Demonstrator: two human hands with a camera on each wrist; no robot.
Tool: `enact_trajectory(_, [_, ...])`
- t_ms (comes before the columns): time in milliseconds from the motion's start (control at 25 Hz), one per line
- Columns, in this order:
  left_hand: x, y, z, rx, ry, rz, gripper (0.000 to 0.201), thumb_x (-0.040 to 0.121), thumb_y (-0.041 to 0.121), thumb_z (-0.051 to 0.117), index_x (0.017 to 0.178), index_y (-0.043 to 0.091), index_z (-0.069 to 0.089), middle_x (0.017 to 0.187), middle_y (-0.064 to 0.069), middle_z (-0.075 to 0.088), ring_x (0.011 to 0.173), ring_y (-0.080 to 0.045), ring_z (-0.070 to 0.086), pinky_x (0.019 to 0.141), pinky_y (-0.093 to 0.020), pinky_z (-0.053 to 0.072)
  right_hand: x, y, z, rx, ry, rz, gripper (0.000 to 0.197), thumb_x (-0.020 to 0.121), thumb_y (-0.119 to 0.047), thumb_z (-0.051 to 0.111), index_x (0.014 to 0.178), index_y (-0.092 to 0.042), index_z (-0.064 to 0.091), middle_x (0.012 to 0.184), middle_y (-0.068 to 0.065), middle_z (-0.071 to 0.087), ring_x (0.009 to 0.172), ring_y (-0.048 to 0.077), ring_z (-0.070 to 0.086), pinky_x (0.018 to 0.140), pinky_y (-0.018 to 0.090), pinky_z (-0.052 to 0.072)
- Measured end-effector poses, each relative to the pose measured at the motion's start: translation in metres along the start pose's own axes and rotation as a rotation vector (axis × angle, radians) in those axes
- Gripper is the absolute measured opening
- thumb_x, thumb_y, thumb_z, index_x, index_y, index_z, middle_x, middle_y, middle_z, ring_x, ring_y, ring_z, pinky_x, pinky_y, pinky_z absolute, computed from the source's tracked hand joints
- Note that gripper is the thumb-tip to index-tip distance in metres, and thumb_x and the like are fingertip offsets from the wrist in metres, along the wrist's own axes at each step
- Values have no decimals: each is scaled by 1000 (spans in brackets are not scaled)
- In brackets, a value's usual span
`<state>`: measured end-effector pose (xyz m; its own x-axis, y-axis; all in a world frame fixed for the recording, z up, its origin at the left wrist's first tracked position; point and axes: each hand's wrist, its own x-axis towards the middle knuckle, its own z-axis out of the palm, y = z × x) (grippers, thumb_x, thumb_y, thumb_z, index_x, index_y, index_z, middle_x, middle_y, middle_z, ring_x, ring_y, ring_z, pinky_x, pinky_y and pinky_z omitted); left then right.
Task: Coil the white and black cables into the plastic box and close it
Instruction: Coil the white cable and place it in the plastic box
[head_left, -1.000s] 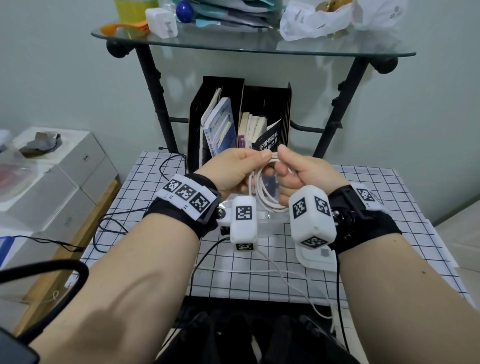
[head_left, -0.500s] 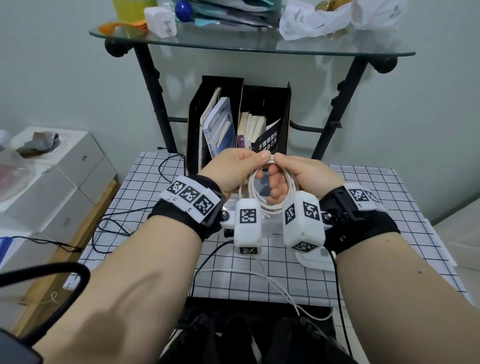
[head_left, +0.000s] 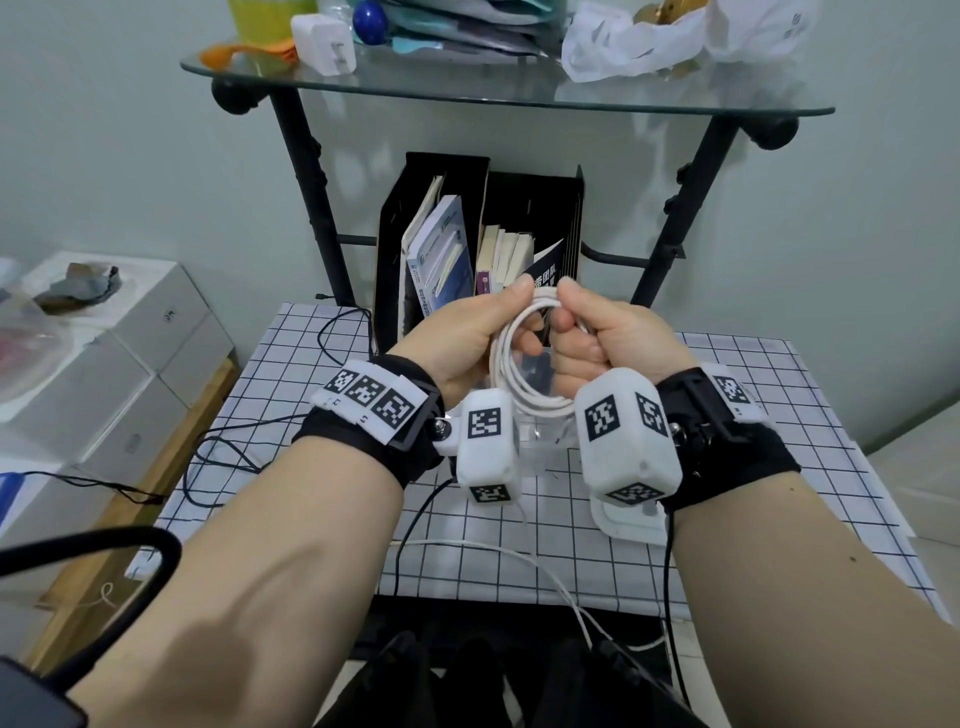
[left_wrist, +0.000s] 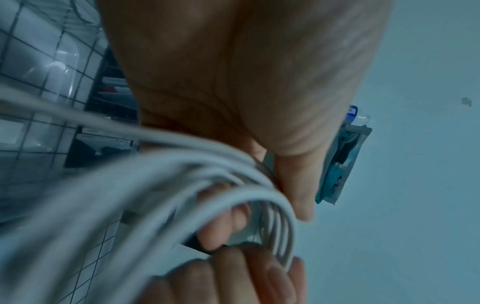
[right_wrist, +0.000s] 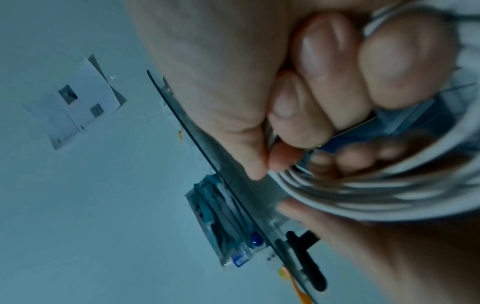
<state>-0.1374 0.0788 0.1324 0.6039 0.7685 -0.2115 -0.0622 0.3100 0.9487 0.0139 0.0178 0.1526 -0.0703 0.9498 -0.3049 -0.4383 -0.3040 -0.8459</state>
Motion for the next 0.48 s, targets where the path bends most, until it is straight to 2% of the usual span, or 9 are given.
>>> enact_trajectory(120, [-1, -2, 5, -69, 6, -31, 43, 95, 46, 46, 78, 12, 66, 63, -3, 65, 57, -16, 52, 59, -26, 45, 1, -10, -4, 172, -2, -38, 38, 98, -40, 44, 68, -16, 45, 39, -6, 28, 28, 8, 22, 33, 18, 24])
enact_trajectory(280, [0, -5, 8, -118, 1, -25, 39, 98, 39, 44, 83, 10, 66, 65, -5, 63, 49, -13, 52, 51, -21, 47, 1, -16, -5, 263, 69, -110, 40, 99, -41, 43, 66, -17, 43, 37, -6, 27, 27, 8, 21, 34, 17, 20])
enact_trajectory(480, [1, -14, 10, -52, -16, -14, 29, 101, 29, 41, 86, 13, 60, 65, -2, 61, 54, -13, 53, 58, -24, 44, -3, -26, -9, 338, 132, -186, 42, 99, -42, 41, 64, -18, 44, 36, -6, 27, 28, 8, 21, 39, 20, 15])
